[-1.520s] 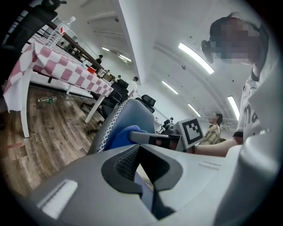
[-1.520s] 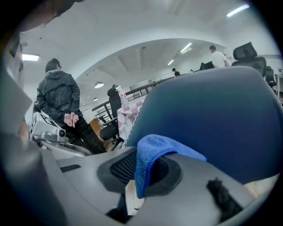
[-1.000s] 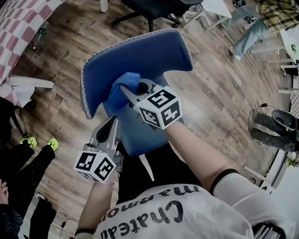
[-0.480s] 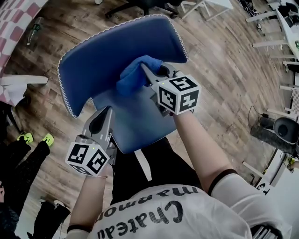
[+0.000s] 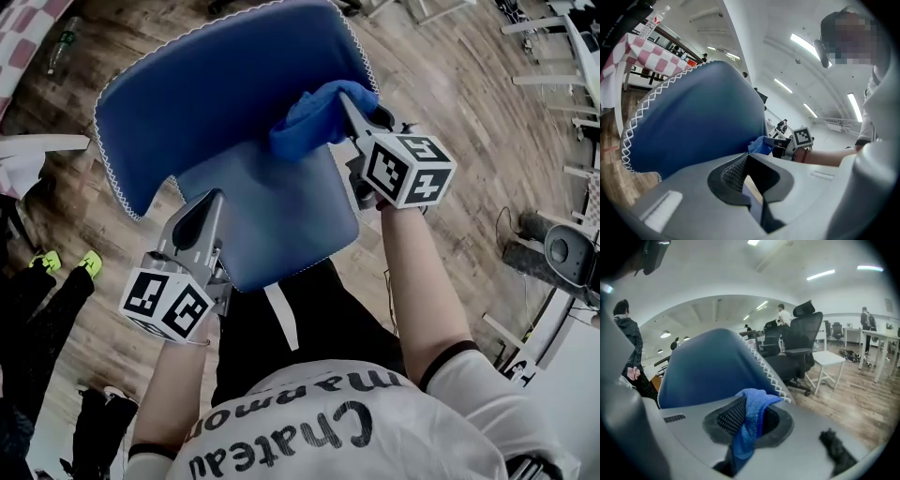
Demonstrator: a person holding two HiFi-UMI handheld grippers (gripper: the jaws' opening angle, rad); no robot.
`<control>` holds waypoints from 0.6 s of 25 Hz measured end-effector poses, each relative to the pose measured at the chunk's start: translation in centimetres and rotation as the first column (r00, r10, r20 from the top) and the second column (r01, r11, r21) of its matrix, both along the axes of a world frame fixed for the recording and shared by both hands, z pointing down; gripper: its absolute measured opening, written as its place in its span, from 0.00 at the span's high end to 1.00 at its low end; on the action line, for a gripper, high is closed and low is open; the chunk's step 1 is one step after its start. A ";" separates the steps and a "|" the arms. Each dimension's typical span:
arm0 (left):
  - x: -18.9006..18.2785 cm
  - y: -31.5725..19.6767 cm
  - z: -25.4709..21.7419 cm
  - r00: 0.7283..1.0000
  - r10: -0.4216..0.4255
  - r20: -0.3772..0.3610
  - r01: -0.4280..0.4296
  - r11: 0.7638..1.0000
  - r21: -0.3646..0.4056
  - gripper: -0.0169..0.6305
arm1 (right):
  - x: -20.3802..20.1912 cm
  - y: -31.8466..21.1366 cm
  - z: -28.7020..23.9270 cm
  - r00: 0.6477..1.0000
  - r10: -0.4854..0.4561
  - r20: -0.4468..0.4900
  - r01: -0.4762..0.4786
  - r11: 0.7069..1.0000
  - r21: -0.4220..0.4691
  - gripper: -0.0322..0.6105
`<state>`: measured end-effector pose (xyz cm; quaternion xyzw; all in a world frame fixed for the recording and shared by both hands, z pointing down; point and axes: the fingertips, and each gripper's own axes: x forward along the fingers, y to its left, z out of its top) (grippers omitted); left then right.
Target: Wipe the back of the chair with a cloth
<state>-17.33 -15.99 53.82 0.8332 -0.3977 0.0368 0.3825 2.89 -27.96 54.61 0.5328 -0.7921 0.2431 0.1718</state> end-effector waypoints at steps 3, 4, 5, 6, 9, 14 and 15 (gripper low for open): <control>-0.1 -0.1 -0.4 1.000 0.014 0.000 -0.014 1.000 0.020 0.97 | 1.5 0.3 -0.4 0.999 0.047 0.008 -0.047 0.999 0.015 0.88; -0.1 -0.1 -0.4 1.000 0.019 0.004 -0.019 1.000 0.025 0.97 | 1.9 0.5 -0.4 0.998 0.059 0.003 -0.059 0.998 0.019 0.88; -0.1 0.0 -0.5 1.000 0.022 0.007 -0.022 0.999 0.030 0.97 | 2.3 0.7 -0.4 0.997 0.073 -0.007 -0.073 0.997 0.021 0.88; -0.1 0.0 -0.5 1.000 0.023 0.010 -0.023 0.999 0.033 0.97 | 2.7 0.9 -0.4 0.996 0.090 -0.016 -0.090 0.996 0.022 0.88; -0.4 0.1 -0.7 1.000 0.011 0.019 -0.011 0.999 0.037 0.97 | 3.4 1.6 -0.7 0.988 0.156 0.009 -0.156 0.987 0.024 0.88; -1.5 0.4 -0.5 0.999 -0.015 0.030 0.015 1.000 0.014 0.97 | 0.1 2.3 -0.5 0.990 0.128 0.056 -0.129 0.992 0.013 0.88; -1.8 0.4 -0.5 0.999 -0.019 0.034 0.018 1.000 0.009 0.97 | -1.3 2.3 -0.4 0.993 0.102 0.059 -0.103 0.995 0.010 0.88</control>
